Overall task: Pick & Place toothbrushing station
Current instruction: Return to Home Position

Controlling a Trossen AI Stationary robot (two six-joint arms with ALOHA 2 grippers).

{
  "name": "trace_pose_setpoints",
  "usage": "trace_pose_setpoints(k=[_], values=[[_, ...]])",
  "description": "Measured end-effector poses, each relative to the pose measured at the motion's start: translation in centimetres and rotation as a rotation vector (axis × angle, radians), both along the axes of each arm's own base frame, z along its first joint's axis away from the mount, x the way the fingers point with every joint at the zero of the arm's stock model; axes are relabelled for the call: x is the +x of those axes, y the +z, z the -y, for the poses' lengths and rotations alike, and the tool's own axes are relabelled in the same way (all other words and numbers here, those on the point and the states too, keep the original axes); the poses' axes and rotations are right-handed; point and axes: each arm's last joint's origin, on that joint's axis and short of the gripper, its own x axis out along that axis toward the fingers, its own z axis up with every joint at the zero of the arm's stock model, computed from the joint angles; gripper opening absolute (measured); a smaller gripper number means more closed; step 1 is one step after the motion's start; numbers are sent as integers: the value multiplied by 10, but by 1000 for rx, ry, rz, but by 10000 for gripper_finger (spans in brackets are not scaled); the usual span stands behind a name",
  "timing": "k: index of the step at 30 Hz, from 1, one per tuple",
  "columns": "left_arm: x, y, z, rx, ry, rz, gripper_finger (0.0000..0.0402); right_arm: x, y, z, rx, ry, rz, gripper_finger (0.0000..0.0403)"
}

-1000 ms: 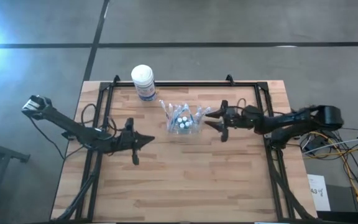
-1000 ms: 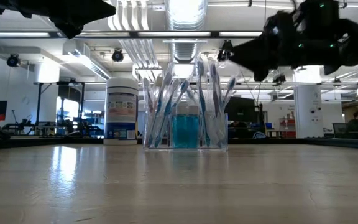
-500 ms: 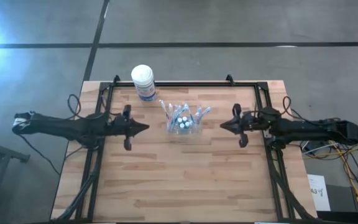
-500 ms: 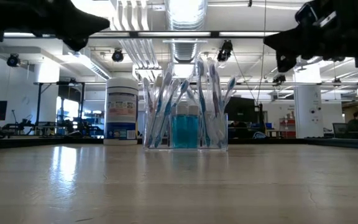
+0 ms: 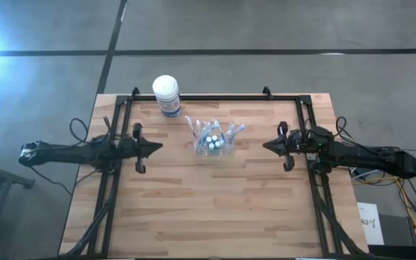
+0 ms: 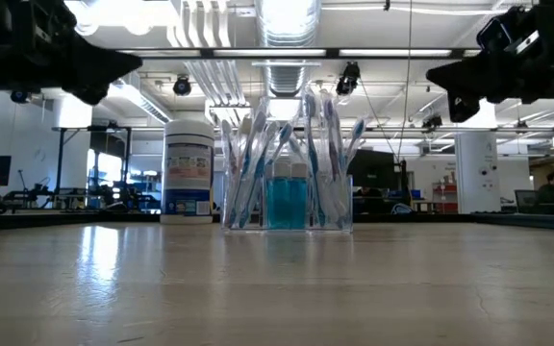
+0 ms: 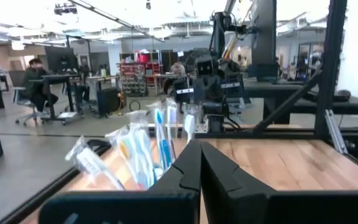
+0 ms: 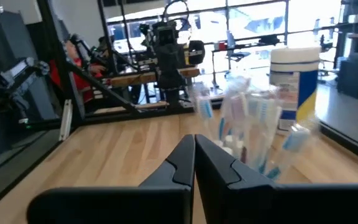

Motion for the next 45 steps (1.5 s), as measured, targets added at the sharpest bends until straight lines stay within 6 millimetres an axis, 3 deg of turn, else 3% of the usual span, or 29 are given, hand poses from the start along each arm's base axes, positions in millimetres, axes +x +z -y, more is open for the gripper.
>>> trace_pose_setpoints(k=[6,14,26,38,45], values=[[-7,-11,-2,-17,-32,-11,0,-6,-14,1,63,-22,-9,8],[-22,-11,-2,1,5,15,0,-11,-10,-1,57,-21,27,8],[-22,-19,-3,-17,24,-60,0,-30,-15,-3,42,-81,14,8],[-21,-20,-3,-55,19,-62,0,-27,-19,-2,50,-79,-37,8],[-21,-21,-2,-74,9,-63,0,-25,-19,-11,34,27,-38,8]])
